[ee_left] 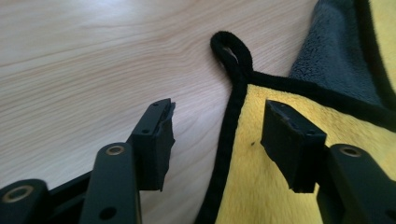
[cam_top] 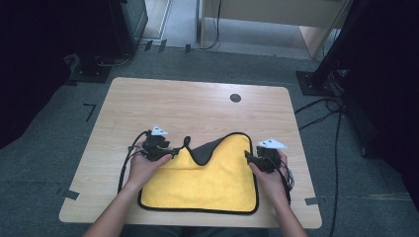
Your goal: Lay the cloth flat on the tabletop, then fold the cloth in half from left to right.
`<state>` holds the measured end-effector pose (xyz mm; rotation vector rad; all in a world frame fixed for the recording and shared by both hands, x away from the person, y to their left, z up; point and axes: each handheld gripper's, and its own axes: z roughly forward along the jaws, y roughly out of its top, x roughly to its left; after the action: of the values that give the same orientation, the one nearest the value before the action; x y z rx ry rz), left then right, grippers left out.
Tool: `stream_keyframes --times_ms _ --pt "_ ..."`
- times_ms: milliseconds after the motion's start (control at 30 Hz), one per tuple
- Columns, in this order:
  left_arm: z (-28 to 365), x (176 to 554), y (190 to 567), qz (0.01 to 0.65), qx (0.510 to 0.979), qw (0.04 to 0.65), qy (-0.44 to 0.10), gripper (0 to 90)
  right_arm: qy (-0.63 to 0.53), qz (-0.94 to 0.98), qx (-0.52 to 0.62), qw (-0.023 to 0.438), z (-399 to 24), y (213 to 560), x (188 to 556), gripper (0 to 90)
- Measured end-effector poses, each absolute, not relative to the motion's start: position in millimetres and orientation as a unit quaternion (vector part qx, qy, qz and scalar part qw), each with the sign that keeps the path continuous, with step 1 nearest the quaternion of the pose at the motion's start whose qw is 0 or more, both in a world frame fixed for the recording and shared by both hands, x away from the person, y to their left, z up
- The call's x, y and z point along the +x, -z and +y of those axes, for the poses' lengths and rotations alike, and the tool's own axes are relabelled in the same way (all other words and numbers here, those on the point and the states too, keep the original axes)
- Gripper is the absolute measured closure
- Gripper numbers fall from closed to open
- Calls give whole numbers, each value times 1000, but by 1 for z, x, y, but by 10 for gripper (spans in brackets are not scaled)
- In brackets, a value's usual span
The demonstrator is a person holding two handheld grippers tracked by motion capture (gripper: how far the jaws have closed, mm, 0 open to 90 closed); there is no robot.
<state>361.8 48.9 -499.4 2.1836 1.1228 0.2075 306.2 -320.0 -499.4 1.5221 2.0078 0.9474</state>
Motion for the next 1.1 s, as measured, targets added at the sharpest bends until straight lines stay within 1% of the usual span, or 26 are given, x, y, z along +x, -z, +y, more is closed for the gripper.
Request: stream_keyframes --times_ms 100,133,200,267,300,333,367,467,567,600,667,800,933,1067,1100 --pt "38 359 501 413 846 326 -88 523 -351 702 580 217 -326 507 326 472" --pt "36 358 501 410 848 325 -89 555 -361 696 584 210 -327 509 330 472" --pt "34 354 501 394 855 326 -91 650 -367 695 582 207 -327 513 336 476" --pt "34 352 500 381 861 325 -92 741 -354 697 584 220 -324 520 339 490" --pt "34 351 499 376 864 320 -100 801 -355 697 582 224 -323 520 339 505" --pt "35 351 499 375 864 320 -104 843 -353 696 582 227 -323 520 340 530" --pt "37 351 498 378 862 321 -105 861 -354 694 584 227 -323 520 340 571" --pt "51 356 496 408 840 340 -111 874 -354 703 573 228 -322 520 339 700" --pt "76 366 489 459 797 366 -140 875 -354 713 562 226 -320 520 339 811" --pt "85 369 486 477 781 376 -147 875 -354 712 563 224 -319 520 339 828" --pt "100 375 480 498 759 386 -164 876 -351 714 561 230 -318 519 339 849" --pt "116 388 476 514 744 388 -178 877 -349 714 561 230 -313 512 344 859" --pt "118 400 481 524 740 382 -180 877 -341 725 544 249 -306 499 352 859" --pt "118 407 485 533 734 382 -176 874 -345 720 548 249 -306 494 360 853" --pt "118 408 485 537 731 382 -174 870 -350 715 553 246 -308 494 361 839"
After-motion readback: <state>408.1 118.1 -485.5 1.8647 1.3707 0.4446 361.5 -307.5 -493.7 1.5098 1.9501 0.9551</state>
